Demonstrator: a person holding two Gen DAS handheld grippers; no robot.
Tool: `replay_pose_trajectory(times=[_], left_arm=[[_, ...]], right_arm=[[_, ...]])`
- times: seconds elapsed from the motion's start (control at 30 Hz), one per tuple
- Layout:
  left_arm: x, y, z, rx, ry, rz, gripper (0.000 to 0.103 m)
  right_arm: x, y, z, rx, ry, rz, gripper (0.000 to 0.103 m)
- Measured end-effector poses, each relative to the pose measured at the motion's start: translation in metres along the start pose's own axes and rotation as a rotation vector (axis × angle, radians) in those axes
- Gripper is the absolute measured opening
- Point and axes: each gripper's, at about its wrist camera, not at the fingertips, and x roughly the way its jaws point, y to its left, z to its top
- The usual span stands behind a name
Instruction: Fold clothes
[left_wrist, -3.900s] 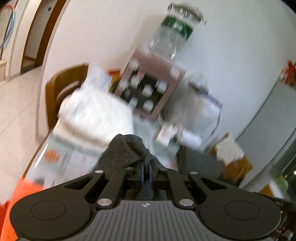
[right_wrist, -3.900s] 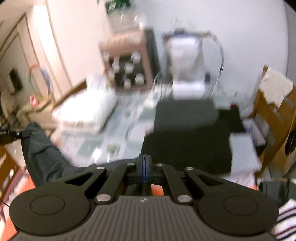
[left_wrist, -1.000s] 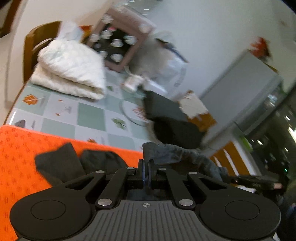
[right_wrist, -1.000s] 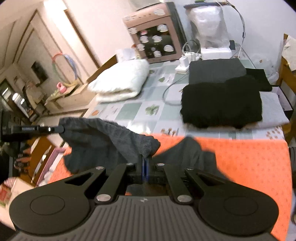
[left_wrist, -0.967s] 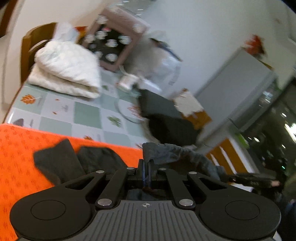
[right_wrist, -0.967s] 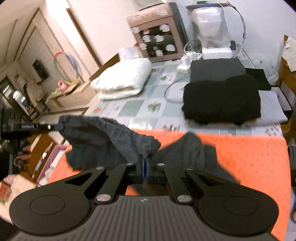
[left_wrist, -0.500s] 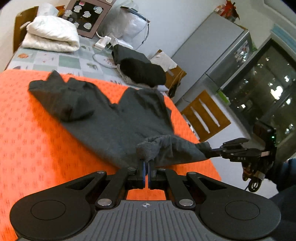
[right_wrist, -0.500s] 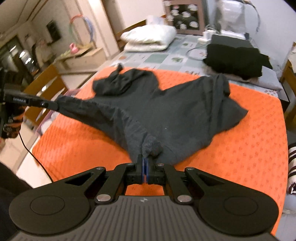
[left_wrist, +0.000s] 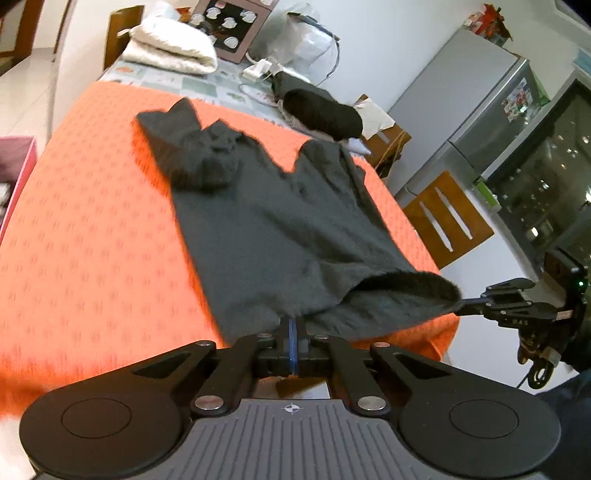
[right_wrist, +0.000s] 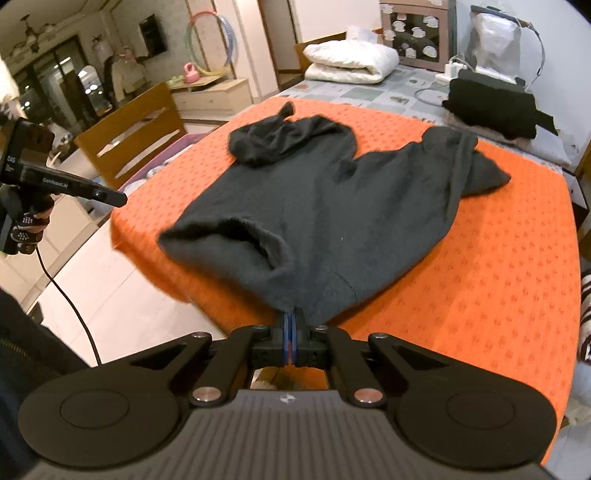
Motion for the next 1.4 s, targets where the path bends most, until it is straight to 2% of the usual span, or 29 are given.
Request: replay_pose_trajectory(times=[0.17, 0.23, 0.37, 0.47, 0.53, 0.6, 0.8, 1.03, 1.07, 1.1, 1.13, 1.2, 1.4], left_arm=[[-0.003, -0.009, -0.038, 0.001, 0.013, 0.084, 0.004], [0.000, -0.011, -0.045, 0.005, 0.009, 0.127, 0.006], [0.007, -0.012, -0.049, 0.017, -0.041, 0.204, 0.024], [0.018, -0.018, -0.044, 0.055, -0.061, 0.262, 0.030], [0.026, -0.021, -0.042, 0.093, -0.067, 0.296, 0.035], [0.035, -0.024, -0.040, 0.128, -0.069, 0.329, 0.041], [0.066, -0.035, -0.033, 0.229, -0.040, 0.367, 0.049], [0.096, -0.043, -0.034, 0.341, -0.007, 0.443, 0.048], [0.099, -0.044, -0.034, 0.356, -0.002, 0.454, 0.044], [0.100, -0.043, -0.035, 0.360, -0.007, 0.466, 0.033], [0.099, -0.042, -0.035, 0.359, -0.012, 0.475, 0.026], [0.096, -0.041, -0.035, 0.364, -0.019, 0.482, 0.009], [0.067, -0.055, -0.031, 0.378, -0.072, 0.476, 0.006]], right_arm=[[-0.004, 0.020, -0.044, -0.021, 0.048, -0.033, 0.001], [-0.004, 0.023, -0.051, -0.004, 0.053, -0.055, 0.001], [0.001, 0.025, -0.054, 0.038, 0.025, -0.125, 0.004], [0.013, 0.028, -0.051, 0.059, 0.000, -0.156, 0.005], [0.025, 0.030, -0.048, 0.063, -0.003, -0.178, 0.015], [0.039, 0.033, -0.047, 0.060, -0.003, -0.209, 0.019], [0.063, 0.036, -0.044, 0.050, 0.005, -0.288, 0.031], [0.088, 0.038, -0.046, 0.022, 0.040, -0.354, 0.033], [0.088, 0.037, -0.047, 0.023, 0.041, -0.361, 0.033], [0.089, 0.037, -0.047, 0.025, 0.041, -0.368, 0.029], [0.089, 0.036, -0.048, 0.026, 0.040, -0.375, 0.017], [0.084, 0.034, -0.048, 0.030, 0.025, -0.380, 0.008], [0.057, 0.037, -0.041, 0.024, -0.032, -0.374, 0.004]])
